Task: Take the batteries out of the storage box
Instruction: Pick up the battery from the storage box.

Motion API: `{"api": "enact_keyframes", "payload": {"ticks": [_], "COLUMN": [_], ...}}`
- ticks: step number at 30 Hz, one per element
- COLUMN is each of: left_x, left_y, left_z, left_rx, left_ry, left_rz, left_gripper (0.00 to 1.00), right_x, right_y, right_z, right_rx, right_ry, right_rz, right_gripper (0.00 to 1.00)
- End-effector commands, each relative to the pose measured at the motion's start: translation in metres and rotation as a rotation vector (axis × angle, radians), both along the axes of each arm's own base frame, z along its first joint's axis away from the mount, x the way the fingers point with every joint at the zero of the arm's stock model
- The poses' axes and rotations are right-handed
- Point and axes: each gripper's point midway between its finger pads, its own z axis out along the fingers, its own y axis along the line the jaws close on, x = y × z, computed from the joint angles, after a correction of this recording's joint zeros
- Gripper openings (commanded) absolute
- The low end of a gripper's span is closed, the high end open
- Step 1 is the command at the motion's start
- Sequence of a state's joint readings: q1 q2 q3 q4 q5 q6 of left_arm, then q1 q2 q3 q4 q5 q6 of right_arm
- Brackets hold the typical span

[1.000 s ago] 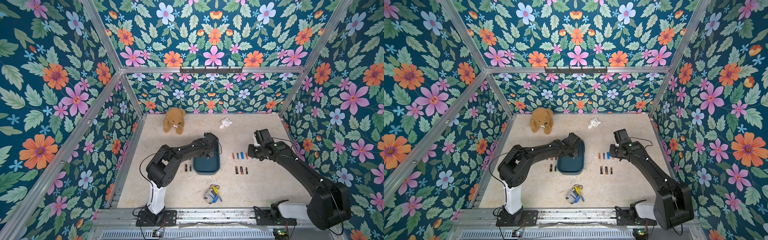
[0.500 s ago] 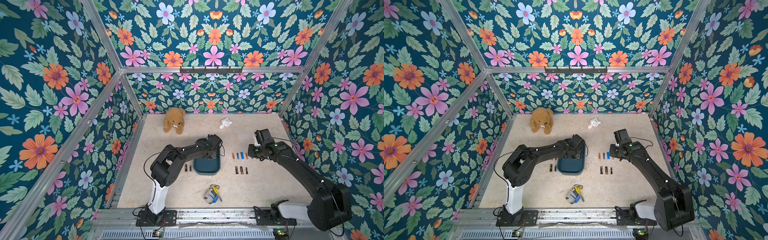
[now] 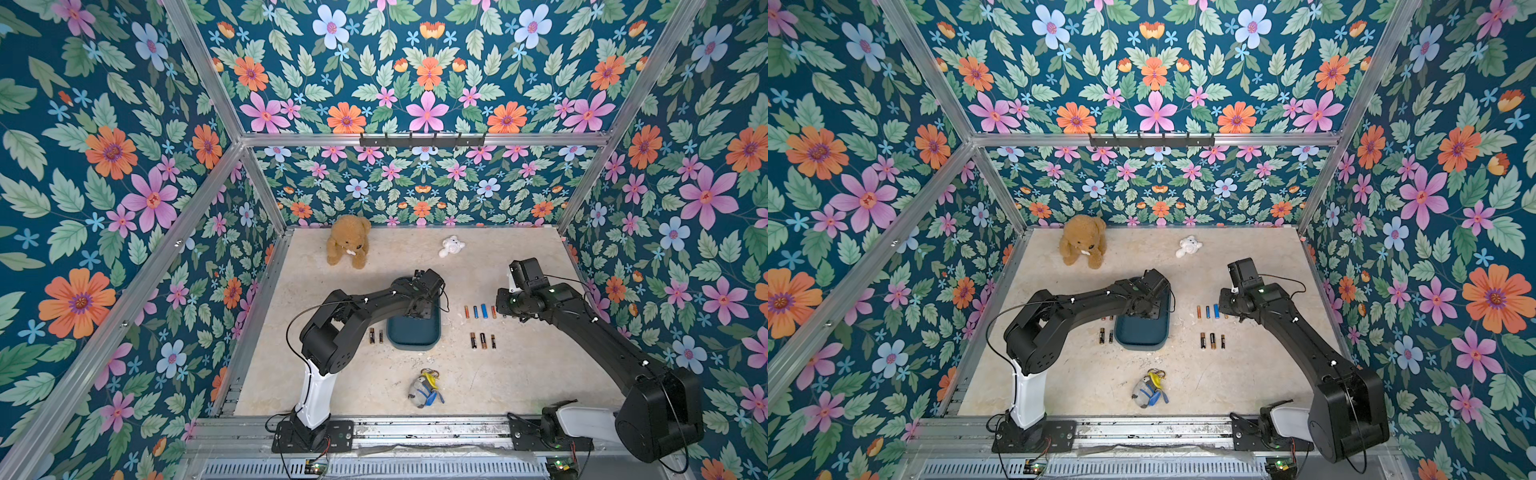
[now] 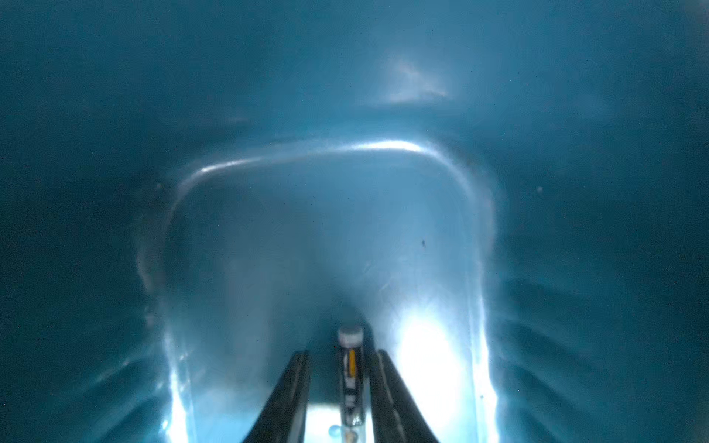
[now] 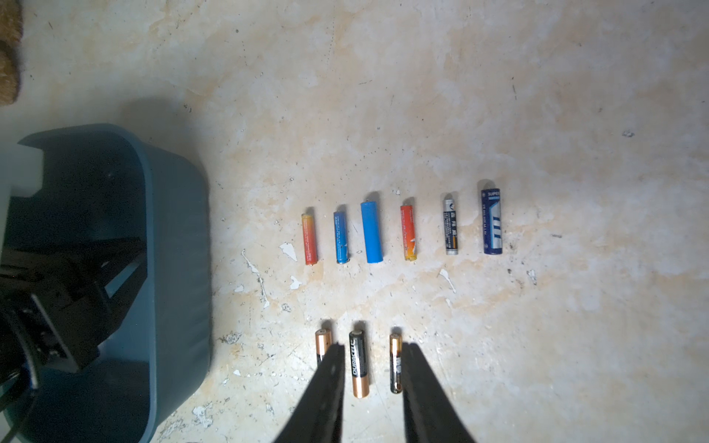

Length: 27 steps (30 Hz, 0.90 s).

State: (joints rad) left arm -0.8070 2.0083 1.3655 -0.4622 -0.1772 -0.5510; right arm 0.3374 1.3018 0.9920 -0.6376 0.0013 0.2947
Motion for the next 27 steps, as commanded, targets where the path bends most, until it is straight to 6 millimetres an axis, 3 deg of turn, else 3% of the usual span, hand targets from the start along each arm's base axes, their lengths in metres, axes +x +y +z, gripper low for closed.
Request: {"api": "enact_keyframes", "payload": {"ticks": [1,12,22,27], "left_x": [-0.004,-0.008,-0.008,-0.007], "left_y": [0.002,0.0,-0.008,-0.015], "left_z": [-0.001,-0.013,-0.009,0.004], "left_rx": [0.01,0.022,-0.028,-0.087], "left_ry": [0.015,0.046,0.048,0.029], "left_rz": [0.001,0.003,0.011,0.015], "left_gripper": [0.3,0.2,0.14,0.14], "right_x": [-0.001,-0.002,-0.002,-0.004], "right_y": [0.0,-0.001,-0.001,-0.002], "right_z": [0.002,0.002,0.004,0.006], "right_rx": [0.004,0.006,0.008,0.009], "right_ry": [-0.002,0.0,-0.006,-0.011], "right_rz": [-0.005,-0.009,-0.011,-0.014], "right_gripper": [0.31,0.31,0.31,0.31]}}
